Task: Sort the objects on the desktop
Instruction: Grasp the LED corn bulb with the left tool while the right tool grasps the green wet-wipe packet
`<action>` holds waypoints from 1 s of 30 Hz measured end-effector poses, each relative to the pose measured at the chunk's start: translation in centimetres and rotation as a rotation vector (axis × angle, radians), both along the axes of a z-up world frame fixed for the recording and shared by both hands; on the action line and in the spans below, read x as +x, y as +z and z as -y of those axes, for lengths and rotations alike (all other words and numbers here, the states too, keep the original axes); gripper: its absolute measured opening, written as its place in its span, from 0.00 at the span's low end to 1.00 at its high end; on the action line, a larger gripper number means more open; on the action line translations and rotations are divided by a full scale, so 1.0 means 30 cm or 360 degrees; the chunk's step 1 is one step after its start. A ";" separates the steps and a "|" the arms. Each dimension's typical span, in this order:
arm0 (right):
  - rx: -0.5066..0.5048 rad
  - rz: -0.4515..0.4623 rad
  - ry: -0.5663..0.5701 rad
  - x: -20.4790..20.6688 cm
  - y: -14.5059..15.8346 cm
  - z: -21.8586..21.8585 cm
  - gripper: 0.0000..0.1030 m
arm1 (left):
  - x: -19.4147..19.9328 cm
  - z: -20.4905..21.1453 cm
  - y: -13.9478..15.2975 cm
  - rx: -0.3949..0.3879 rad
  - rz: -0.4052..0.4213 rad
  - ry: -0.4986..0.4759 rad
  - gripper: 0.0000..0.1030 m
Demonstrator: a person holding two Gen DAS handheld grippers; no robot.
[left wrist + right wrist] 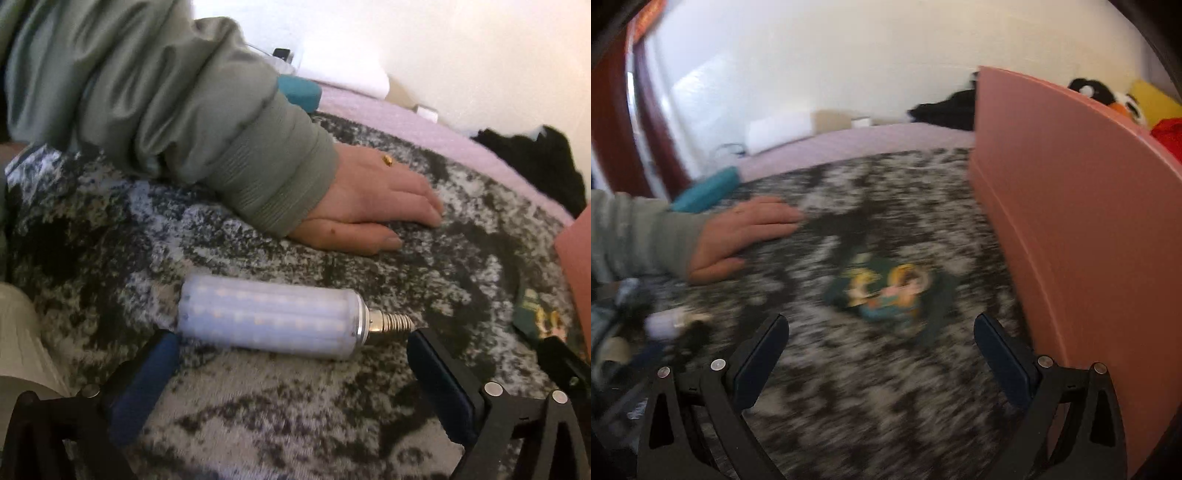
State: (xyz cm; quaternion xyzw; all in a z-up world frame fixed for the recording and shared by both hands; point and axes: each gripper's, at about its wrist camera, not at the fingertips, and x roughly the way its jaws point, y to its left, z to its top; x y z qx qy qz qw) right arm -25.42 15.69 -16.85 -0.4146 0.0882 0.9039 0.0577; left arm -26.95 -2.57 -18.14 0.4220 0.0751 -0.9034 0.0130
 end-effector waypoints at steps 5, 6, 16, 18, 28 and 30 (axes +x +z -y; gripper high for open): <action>0.0037 0.0112 -0.0014 -0.064 -0.036 -0.004 1.00 | -0.055 -0.037 -0.011 -0.0162 0.0072 0.0022 0.99; 0.0014 0.0110 -0.0026 -0.076 -0.036 -0.012 1.00 | -0.063 -0.036 -0.010 -0.0155 0.0074 0.0019 0.99; 0.0119 0.0140 -0.0099 -0.147 -0.054 0.013 1.00 | -0.067 -0.041 -0.019 -0.0175 0.0066 0.0014 0.99; 0.0099 0.0106 -0.0080 -0.139 -0.049 0.011 0.91 | -0.062 -0.043 -0.015 -0.0176 0.0054 0.0012 0.94; 0.0006 -0.0130 0.0188 -0.055 0.036 0.041 0.45 | 0.065 -0.063 0.093 -0.0124 -0.0086 0.0019 0.94; 0.0058 -0.0211 0.0215 -0.007 0.074 0.045 0.45 | 0.106 -0.067 0.145 -0.0162 -0.0143 0.0009 0.94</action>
